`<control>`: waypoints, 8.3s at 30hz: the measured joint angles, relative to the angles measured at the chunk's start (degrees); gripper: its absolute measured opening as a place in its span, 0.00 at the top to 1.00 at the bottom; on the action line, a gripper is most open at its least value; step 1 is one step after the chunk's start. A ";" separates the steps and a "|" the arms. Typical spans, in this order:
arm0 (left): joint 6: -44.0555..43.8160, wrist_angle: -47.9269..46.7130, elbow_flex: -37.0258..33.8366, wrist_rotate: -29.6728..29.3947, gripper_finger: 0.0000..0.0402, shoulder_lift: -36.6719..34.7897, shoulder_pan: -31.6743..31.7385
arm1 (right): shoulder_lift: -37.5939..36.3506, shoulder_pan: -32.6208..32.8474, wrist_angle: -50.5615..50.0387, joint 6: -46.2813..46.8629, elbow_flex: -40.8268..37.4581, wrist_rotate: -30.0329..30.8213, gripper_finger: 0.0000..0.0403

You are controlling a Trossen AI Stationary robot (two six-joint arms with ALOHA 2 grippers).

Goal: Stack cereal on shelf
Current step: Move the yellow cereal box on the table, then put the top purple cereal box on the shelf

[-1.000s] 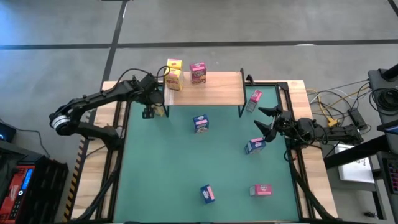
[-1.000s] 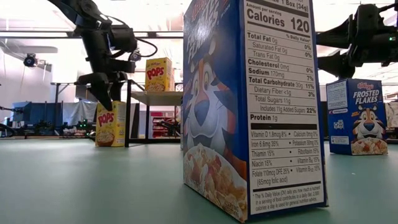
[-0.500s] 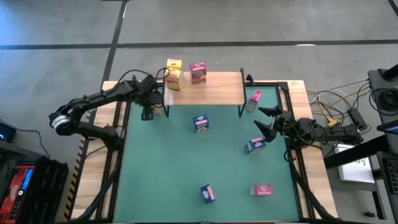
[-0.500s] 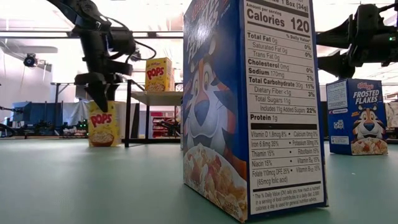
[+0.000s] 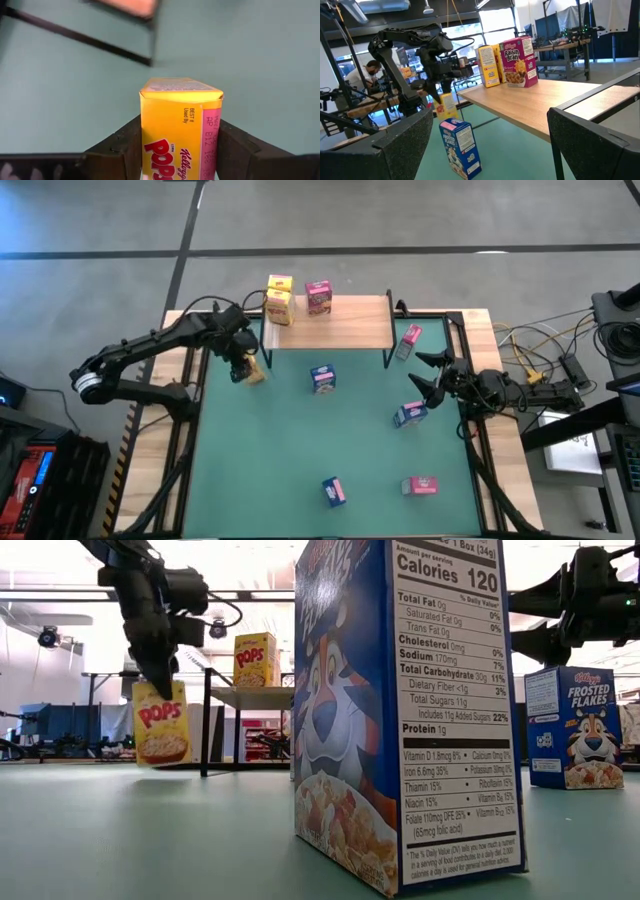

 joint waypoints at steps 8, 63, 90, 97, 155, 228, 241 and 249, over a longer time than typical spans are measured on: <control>-15.08 1.39 -0.17 -0.90 0.58 -0.83 -12.03 | 0.00 0.00 0.00 -0.01 -0.01 0.00 0.05; -44.52 9.34 -7.72 -40.45 0.04 -17.53 -39.42 | 0.00 -0.01 -0.17 0.00 -0.01 0.00 0.05; -26.55 53.31 -44.22 -42.47 0.04 -61.86 -40.34 | 0.00 -0.01 -0.17 -0.02 0.00 0.00 0.05; -26.57 53.27 -46.47 -42.44 0.04 -64.53 -40.34 | 0.00 0.00 -0.17 0.00 -0.02 0.00 0.05; -25.06 56.68 -50.64 -41.93 0.04 -61.37 -40.31 | 0.00 -0.01 0.85 -6.43 -0.02 -0.41 0.05; -25.08 56.67 -50.64 -41.93 0.04 -61.34 -40.31 | 52.58 -36.47 -56.42 77.42 48.24 -3.79 0.05; -25.08 56.67 -50.64 -41.93 0.04 -61.35 -40.31 | 69.18 -47.37 -66.23 72.96 61.09 -20.94 0.05; -25.08 56.67 -50.64 -41.93 0.04 -61.34 -40.31 | 76.86 -50.35 -66.13 71.70 64.14 -24.55 0.05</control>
